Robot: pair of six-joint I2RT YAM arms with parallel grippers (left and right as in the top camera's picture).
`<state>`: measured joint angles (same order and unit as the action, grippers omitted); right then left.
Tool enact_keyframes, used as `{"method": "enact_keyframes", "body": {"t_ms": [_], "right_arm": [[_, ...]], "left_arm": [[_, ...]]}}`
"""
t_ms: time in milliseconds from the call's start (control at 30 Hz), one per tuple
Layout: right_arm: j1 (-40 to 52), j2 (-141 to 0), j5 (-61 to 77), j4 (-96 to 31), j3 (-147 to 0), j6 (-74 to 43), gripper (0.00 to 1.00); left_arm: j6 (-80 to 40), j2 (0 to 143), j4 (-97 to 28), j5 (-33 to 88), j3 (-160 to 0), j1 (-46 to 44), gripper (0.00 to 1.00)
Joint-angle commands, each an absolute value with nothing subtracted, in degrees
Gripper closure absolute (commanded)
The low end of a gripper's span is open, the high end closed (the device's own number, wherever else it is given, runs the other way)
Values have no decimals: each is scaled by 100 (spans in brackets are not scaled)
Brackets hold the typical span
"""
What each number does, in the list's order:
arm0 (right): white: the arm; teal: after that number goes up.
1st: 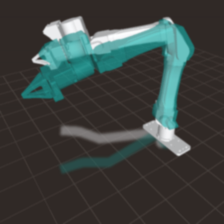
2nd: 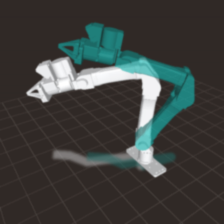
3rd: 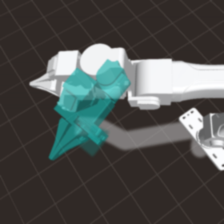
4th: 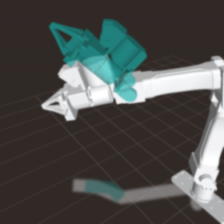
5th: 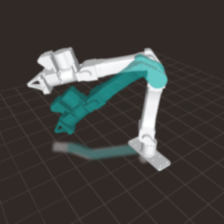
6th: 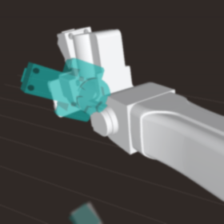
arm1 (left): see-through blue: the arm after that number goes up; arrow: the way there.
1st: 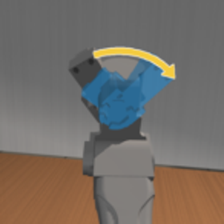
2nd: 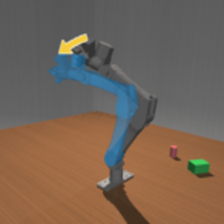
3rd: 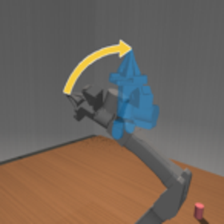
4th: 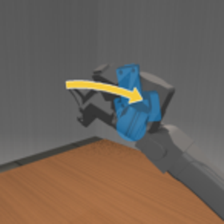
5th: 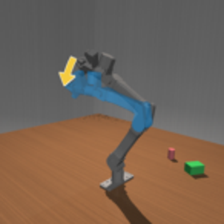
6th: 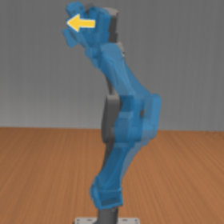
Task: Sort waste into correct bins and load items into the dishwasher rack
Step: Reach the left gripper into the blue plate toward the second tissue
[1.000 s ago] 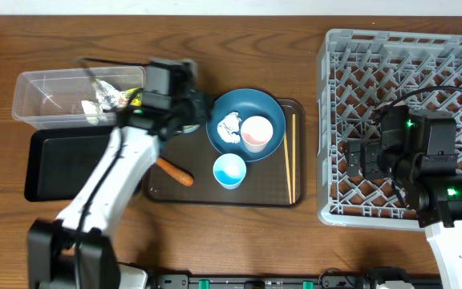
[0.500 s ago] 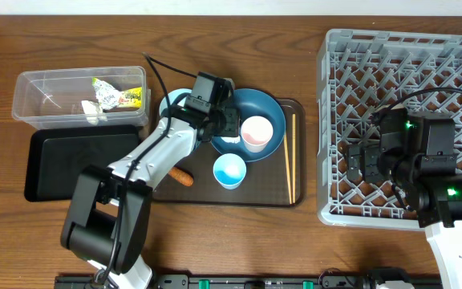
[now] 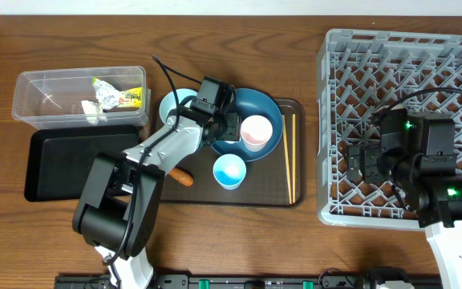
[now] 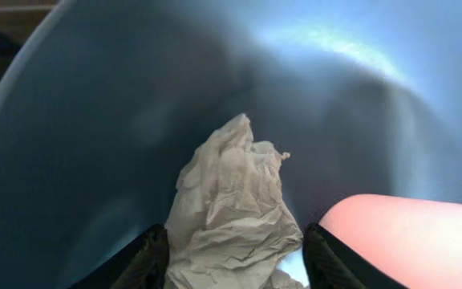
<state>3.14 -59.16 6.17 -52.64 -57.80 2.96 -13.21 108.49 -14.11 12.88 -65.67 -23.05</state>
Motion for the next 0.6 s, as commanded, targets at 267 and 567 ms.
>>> {"method": "enact_keyframes", "body": {"t_ms": [267,567], "right_arm": [[296,-5927,602,-5273,-5883,222,1],[296,-5927,600,-5339,-5883,222,1]], "left_arm": [[-1203,10897,-1352,1194,-6678,-2311,94],[-1205,10171,-1426,1197,-6700,-2014,94]]}}
